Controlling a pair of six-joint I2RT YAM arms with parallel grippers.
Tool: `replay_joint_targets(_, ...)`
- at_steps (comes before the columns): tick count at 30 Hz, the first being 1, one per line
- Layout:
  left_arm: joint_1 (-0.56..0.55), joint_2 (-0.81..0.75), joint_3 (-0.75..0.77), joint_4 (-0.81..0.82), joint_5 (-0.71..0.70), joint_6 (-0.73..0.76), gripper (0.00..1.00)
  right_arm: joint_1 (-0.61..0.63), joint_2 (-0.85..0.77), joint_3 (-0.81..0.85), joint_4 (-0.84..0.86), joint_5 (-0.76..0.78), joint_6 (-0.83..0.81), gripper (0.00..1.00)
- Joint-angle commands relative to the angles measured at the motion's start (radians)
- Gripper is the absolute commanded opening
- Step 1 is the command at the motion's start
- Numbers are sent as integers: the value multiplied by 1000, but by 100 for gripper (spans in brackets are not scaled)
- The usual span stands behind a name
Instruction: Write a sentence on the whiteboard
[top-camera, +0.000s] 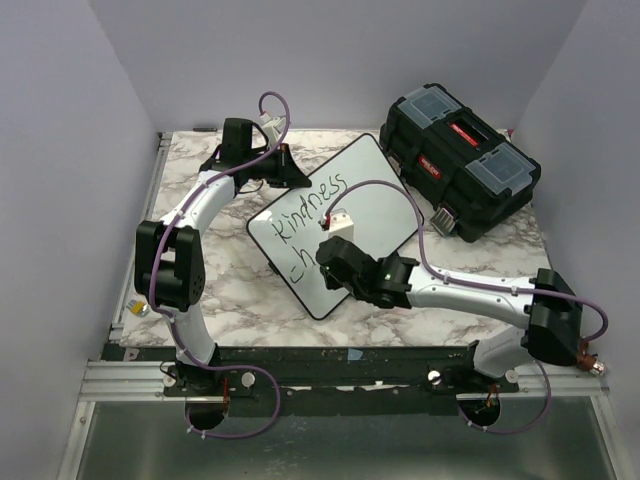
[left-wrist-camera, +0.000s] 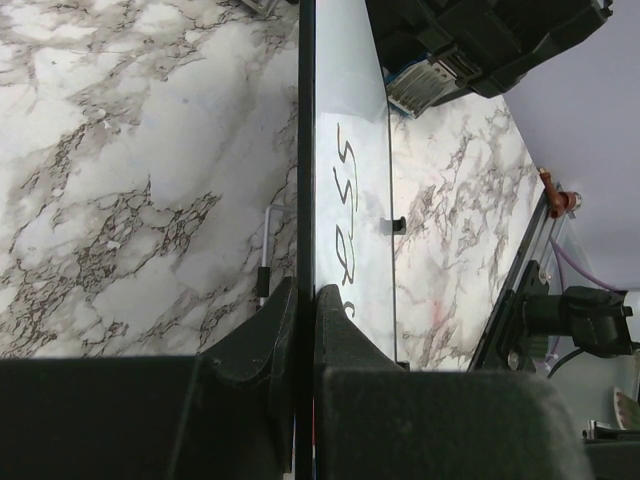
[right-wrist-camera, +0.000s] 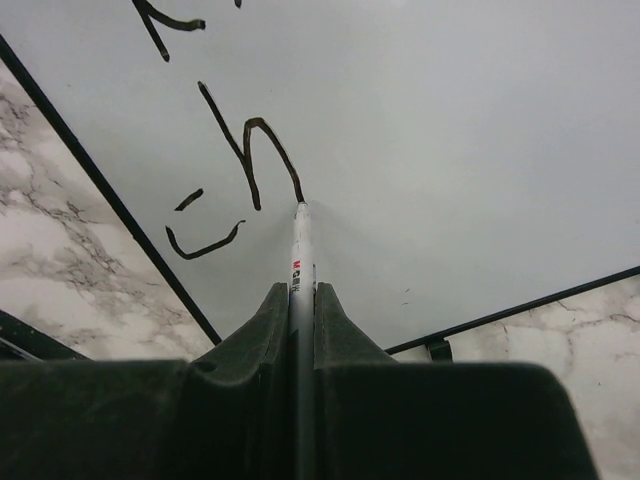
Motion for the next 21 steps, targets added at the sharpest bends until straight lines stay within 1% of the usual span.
replay_joint_targets(1,-36,-21,-19,-71,-20,105,0,1,-91,-21,84,12,-15,1)
replay_joint_targets(5,-36,-26,-32,-68,-26,112,0,-2,-115,-20,122,40,-32,1)
replay_joint_targets(10,-36,-24,-36,-66,-21,117,0,-68,-119,-25,140,-39,-18,1)
replay_joint_targets(14,-36,-27,-36,-70,-21,122,0,-80,-142,-40,155,-27,-45,1)
replay_joint_targets(17,-36,-30,-35,-72,-21,123,0,-118,-150,-58,164,-82,-57,1)
replay_joint_targets(21,-36,-33,-40,-70,-20,126,0,-175,-171,-98,214,-217,-98,1)
